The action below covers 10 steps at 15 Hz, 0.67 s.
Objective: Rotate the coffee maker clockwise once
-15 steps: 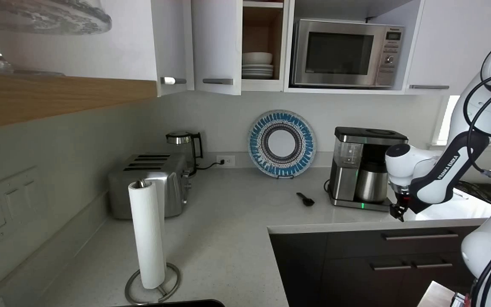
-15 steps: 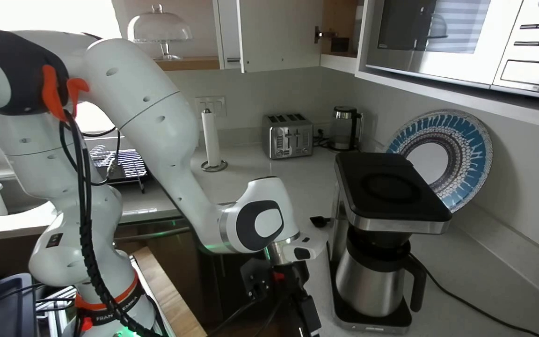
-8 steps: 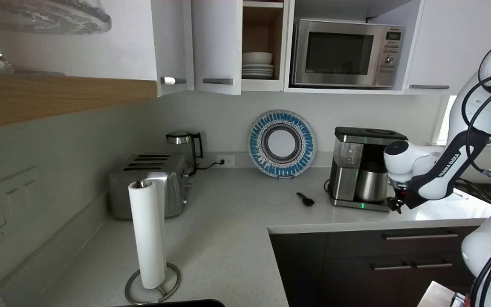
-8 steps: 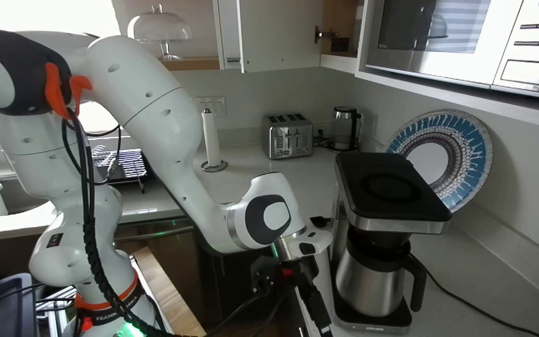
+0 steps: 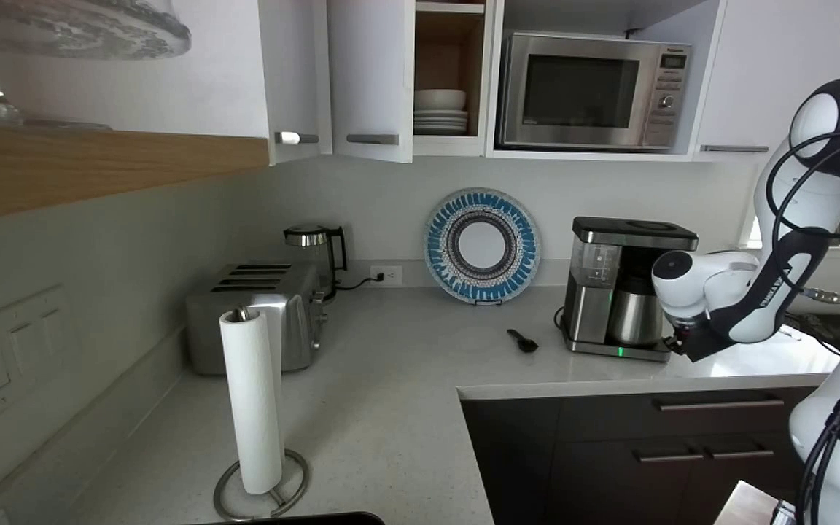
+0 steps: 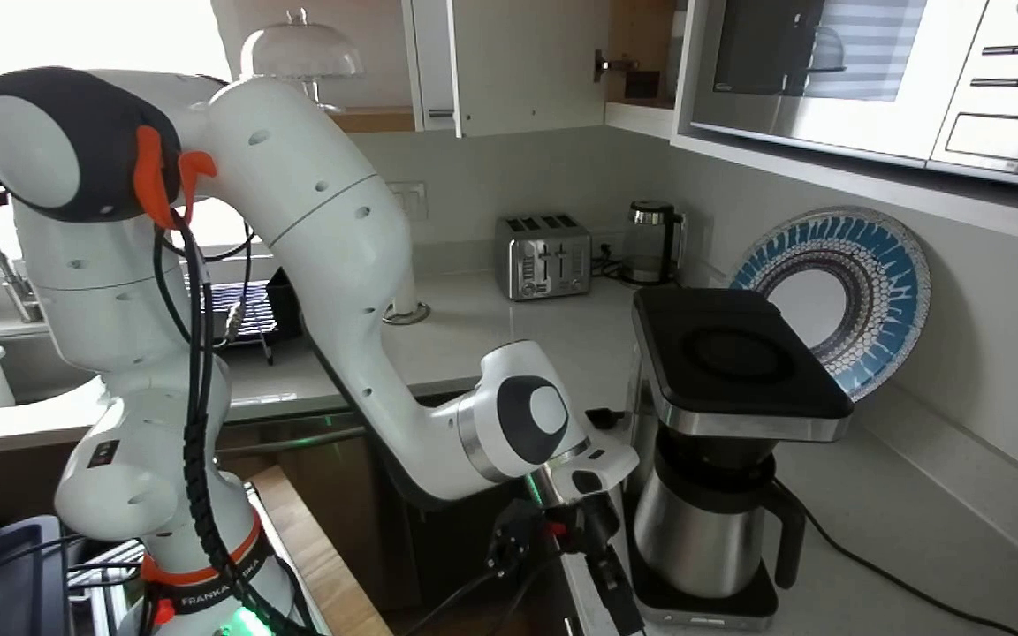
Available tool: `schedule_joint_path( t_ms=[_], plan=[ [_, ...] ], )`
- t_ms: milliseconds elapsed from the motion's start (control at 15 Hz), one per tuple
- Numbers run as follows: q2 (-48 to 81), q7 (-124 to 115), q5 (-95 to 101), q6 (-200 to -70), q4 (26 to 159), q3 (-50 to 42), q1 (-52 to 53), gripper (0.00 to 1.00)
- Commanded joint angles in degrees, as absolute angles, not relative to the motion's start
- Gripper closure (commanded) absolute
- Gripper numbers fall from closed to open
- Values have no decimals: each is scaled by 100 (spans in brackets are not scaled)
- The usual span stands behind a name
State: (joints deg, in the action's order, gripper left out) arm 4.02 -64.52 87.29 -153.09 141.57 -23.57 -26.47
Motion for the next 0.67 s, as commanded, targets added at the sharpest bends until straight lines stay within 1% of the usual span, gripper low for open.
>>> schedule_joint_path(
  t_ms=[0, 67, 133, 600],
  plan=[
    [810, -7249, 9224, -15605, 13906, -2416, -2664, 88],
    [887, -7472, 9364, -15672, 13860, -2389, -2696, 96],
    [966, -7658, 9478, -15709, 13809, -2384, -2696, 99],
    [1296, -8642, 10028, -16246, 13554, -2363, -2741, 100]
  ],
)
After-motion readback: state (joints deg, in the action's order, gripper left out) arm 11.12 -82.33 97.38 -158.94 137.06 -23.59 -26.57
